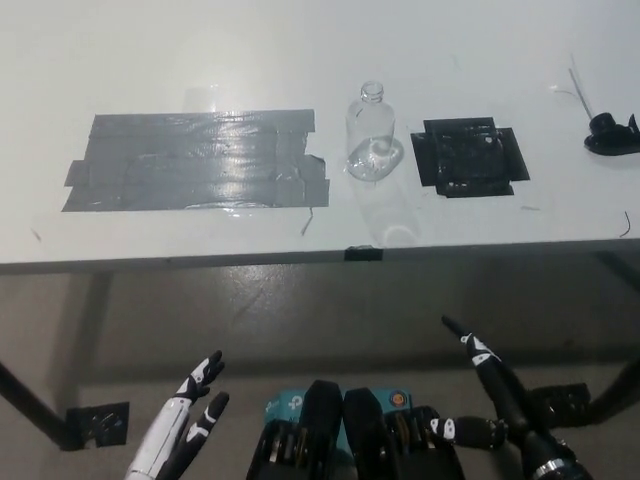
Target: The robot grabs the black lid of the spray bottle on the desk and places it on the black area of the desk
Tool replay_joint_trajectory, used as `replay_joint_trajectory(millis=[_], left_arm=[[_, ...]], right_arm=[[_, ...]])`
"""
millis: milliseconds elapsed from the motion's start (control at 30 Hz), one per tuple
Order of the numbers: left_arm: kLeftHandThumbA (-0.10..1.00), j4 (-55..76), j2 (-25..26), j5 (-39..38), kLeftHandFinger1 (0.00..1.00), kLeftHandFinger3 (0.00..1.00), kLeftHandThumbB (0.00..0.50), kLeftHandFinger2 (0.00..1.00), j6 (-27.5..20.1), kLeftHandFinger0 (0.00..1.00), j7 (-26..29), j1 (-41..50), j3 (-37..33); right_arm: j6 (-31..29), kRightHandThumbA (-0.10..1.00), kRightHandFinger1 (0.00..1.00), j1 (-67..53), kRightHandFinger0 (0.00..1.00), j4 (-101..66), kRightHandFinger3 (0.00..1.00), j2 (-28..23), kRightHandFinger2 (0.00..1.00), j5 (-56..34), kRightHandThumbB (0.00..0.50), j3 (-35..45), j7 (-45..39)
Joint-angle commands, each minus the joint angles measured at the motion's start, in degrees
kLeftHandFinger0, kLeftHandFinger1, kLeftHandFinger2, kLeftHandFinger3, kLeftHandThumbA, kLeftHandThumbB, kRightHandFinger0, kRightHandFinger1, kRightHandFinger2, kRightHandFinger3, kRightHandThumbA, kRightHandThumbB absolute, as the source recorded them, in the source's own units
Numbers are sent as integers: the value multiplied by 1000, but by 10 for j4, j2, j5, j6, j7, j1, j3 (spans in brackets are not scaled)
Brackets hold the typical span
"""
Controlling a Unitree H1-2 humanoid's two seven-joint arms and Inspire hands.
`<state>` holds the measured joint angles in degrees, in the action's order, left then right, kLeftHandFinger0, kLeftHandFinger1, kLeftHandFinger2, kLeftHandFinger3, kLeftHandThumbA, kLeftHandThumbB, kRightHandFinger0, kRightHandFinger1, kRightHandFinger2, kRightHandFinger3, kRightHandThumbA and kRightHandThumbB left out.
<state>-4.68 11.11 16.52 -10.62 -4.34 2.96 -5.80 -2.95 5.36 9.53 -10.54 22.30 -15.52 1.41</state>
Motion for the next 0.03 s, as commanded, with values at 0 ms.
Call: replay_joint_trajectory(millis=[0], left_arm=[[1000, 11, 4, 0, 1000, 1000, 28, 1000, -20, 1000, 14, 1, 4]], right_arm=[[-27, 993, 1000, 15, 1000, -1, 1000, -2, 1000, 15, 223, -8, -4]])
